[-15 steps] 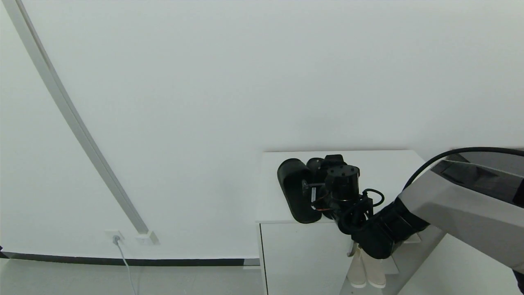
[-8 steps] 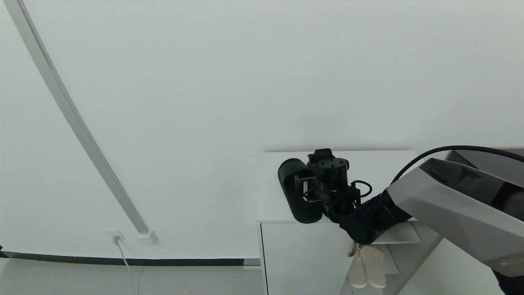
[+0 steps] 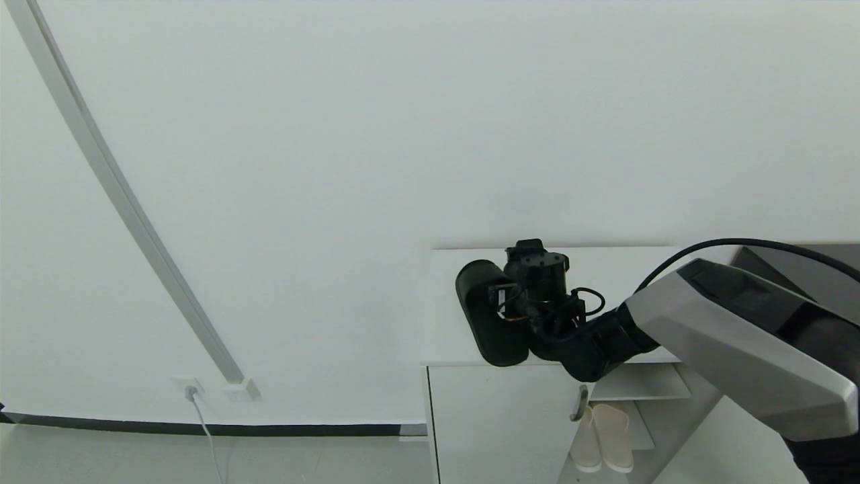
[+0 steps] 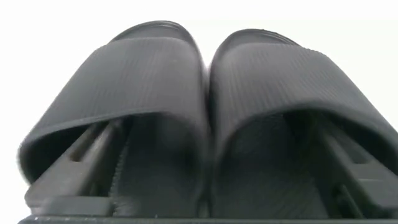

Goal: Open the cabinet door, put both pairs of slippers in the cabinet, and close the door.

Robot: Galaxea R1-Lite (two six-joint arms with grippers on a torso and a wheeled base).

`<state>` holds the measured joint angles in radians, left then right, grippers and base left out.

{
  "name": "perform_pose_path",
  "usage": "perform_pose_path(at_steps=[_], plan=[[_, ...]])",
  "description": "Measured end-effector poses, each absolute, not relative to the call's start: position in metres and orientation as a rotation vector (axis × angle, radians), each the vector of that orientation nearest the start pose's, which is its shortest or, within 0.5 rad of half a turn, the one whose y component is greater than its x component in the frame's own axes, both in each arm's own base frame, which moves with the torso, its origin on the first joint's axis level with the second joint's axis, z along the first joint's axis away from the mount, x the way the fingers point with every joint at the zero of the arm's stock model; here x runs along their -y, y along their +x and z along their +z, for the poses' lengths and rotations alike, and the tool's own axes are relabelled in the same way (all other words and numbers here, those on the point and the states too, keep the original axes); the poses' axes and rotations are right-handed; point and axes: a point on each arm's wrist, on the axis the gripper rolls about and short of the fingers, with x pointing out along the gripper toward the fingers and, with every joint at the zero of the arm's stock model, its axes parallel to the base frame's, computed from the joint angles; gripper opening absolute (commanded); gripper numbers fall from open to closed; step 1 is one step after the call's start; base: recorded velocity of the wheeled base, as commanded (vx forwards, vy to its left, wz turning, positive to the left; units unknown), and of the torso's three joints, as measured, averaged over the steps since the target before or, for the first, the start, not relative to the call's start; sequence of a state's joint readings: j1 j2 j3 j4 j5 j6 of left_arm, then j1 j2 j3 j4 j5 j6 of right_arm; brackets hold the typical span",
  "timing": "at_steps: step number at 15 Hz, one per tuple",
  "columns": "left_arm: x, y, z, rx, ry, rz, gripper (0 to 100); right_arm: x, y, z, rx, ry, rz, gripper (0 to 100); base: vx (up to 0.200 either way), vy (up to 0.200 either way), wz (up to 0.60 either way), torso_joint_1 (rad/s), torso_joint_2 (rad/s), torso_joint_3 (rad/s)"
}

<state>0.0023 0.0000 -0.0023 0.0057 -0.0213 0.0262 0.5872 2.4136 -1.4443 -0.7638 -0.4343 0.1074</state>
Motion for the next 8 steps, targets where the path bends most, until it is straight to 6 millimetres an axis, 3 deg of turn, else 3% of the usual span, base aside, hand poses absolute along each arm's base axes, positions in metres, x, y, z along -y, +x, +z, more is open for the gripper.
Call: perform_pose_path(at_steps=[8], plan=[[0.0005,-0.023,0.0756,-0.003,0.026,-0.019,0,-0.2586,0.4137,0.0714,-0.188,0.017,0.133,0,0.0,0.0,0.0,0.0,0.0,0.0]])
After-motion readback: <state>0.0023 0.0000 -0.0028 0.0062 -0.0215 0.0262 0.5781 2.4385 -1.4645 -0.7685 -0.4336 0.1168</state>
